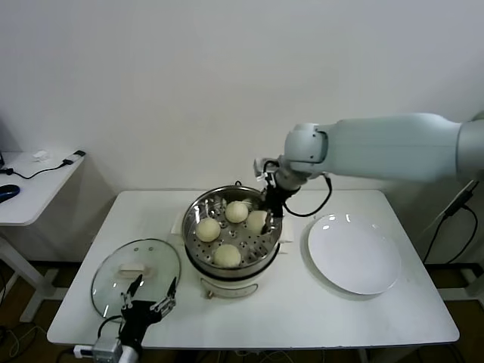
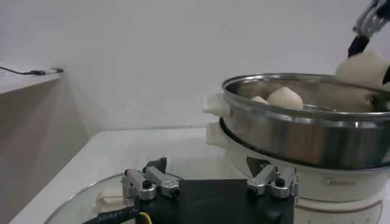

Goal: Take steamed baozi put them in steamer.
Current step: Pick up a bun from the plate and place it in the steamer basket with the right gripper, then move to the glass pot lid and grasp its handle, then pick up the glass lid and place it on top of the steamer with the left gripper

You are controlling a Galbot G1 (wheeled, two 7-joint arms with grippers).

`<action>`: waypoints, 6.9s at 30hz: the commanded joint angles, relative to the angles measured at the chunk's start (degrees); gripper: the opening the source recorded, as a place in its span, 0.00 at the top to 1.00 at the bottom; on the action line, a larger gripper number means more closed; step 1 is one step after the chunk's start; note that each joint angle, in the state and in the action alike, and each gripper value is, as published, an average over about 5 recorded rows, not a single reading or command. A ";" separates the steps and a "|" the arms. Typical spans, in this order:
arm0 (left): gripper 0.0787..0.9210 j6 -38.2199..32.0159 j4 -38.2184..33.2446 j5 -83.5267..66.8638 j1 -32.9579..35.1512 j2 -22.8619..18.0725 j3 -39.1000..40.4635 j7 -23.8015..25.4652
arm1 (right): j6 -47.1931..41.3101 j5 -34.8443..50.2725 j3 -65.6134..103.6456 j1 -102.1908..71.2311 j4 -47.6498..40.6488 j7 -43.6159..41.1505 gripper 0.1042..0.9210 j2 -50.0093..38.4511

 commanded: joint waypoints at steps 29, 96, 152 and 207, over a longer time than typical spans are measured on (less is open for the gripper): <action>0.12 1.75 -2.23 -1.89 -0.01 0.50 -0.86 0.52 | 3.63 3.84 14.51 -4.65 -5.53 6.76 0.12 -8.37; 0.12 -21.16 18.02 70.39 -5.22 6.42 -7.86 -22.99 | 37.01 -31.26 134.20 -138.27 13.63 38.70 0.12 2.62; 0.23 -12.83 44.97 79.74 -21.85 10.26 -1.64 -26.66 | 34.79 -34.24 132.15 -134.70 15.23 42.83 0.12 1.81; 0.93 29.25 -3.81 86.00 -31.55 8.77 29.41 15.39 | 34.62 -38.13 134.84 -136.22 14.34 42.55 0.12 1.57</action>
